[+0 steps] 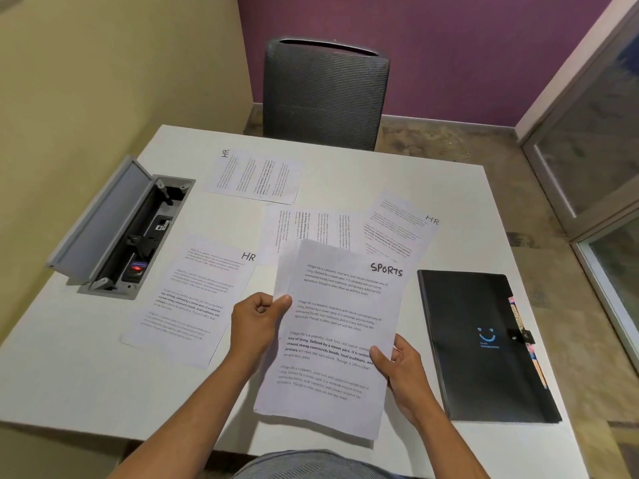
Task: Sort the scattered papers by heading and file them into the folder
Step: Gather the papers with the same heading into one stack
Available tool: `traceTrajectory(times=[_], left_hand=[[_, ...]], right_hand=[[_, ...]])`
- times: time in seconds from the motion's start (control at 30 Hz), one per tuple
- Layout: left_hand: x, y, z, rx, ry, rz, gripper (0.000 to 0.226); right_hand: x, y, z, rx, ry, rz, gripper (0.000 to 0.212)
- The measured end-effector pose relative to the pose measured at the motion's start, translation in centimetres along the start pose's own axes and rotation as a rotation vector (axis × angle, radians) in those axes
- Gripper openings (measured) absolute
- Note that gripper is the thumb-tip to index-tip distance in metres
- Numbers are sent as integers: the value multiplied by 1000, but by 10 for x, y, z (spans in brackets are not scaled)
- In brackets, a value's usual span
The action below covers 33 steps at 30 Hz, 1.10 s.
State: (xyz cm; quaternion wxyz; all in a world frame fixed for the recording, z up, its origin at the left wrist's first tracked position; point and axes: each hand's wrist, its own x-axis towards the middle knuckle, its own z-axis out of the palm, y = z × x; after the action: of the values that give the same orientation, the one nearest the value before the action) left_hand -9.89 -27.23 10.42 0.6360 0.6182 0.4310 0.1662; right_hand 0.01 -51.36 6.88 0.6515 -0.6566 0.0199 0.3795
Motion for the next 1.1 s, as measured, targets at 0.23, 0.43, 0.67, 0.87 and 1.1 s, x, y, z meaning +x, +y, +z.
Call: traceTrajectory(times=[0.23, 0.43, 0.67, 0.87, 1.1], left_hand=[[-2, 5, -5, -136, -106, -55, 36], [0, -1, -9, -86, -66, -38, 14], [1, -8, -11, -29, -4, 49, 25], [7, -9, -18, 42, -160, 102, 23], [-7, 0, -20, -111, -316, -11, 31]], right_hand=[[0, 8, -2, -37, 50, 3, 35], [3, 8, -10, -10, 114, -12, 31], [1, 0, -11, -11, 133, -38, 23], [1, -3, -18, -22, 52, -85, 69], [-2, 0, -24, 21, 24, -107, 96]])
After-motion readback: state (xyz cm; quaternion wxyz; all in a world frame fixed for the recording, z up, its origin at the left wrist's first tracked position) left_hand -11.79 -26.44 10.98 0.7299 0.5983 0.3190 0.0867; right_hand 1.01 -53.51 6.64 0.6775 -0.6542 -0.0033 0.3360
